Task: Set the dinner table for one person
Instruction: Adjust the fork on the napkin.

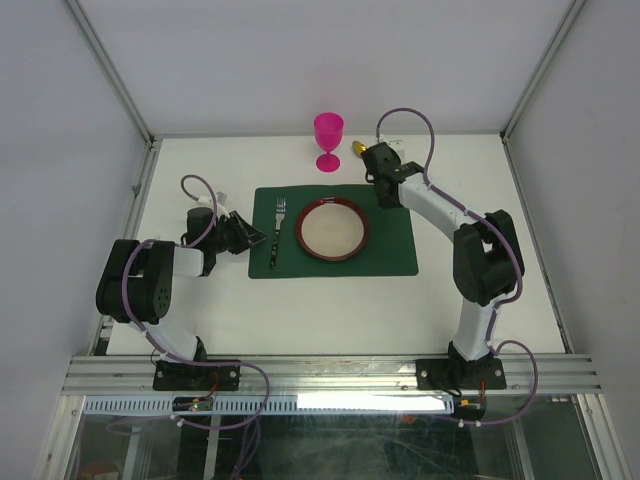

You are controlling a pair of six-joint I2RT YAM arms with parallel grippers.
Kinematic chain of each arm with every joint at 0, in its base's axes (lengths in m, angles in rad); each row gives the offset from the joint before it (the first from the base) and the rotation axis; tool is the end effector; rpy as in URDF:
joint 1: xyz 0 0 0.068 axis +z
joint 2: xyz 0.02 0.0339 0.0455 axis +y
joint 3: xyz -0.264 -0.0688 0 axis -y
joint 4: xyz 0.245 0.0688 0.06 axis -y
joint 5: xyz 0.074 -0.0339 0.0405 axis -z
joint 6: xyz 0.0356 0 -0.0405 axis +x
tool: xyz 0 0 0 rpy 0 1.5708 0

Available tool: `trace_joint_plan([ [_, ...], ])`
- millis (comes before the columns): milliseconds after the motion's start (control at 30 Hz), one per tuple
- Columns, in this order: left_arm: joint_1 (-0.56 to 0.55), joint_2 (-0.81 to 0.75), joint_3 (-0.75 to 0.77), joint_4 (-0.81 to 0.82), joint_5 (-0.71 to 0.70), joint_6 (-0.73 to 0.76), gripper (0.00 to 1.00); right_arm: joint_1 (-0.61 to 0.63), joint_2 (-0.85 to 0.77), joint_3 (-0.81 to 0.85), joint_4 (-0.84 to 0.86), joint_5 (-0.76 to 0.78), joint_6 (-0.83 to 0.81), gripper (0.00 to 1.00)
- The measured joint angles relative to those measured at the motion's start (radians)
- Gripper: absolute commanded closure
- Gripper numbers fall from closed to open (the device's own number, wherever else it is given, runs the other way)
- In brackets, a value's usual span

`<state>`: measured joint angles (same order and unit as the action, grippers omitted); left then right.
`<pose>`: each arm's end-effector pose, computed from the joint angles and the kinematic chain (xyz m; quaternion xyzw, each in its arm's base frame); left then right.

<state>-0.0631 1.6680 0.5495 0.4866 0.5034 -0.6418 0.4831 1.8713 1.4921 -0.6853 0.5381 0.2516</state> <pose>0.2899 -0.0355 0.1200 -0.1385 0.8600 -0.3597 0.3345 0.3615 0.1690 0.2393 -0.0417 0.9347 -0.1535 0.3178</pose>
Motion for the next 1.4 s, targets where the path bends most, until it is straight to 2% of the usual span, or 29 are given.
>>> trace_joint_plan([
  [500, -0.003, 0.035, -0.052, 0.103, 0.002, -0.048, 0.76, 0.0, 0.0, 0.0, 0.0, 0.0, 0.0, 0.74],
  [1000, -0.102, 0.063, -0.051, 0.151, -0.006, -0.08, 0.76, 0.0, 0.0, 0.0, 0.0, 0.0, 0.0, 0.74],
  [1267, -0.108, 0.061, -0.039, 0.125, -0.009, -0.075, 0.76, 0.0, 0.0, -0.001, 0.0, 0.0, 0.0, 0.74],
  [1400, -0.108, 0.026, -0.02, 0.047, -0.047, -0.045, 0.76, 0.0, 0.0, -0.001, 0.0, 0.0, 0.0, 0.74],
])
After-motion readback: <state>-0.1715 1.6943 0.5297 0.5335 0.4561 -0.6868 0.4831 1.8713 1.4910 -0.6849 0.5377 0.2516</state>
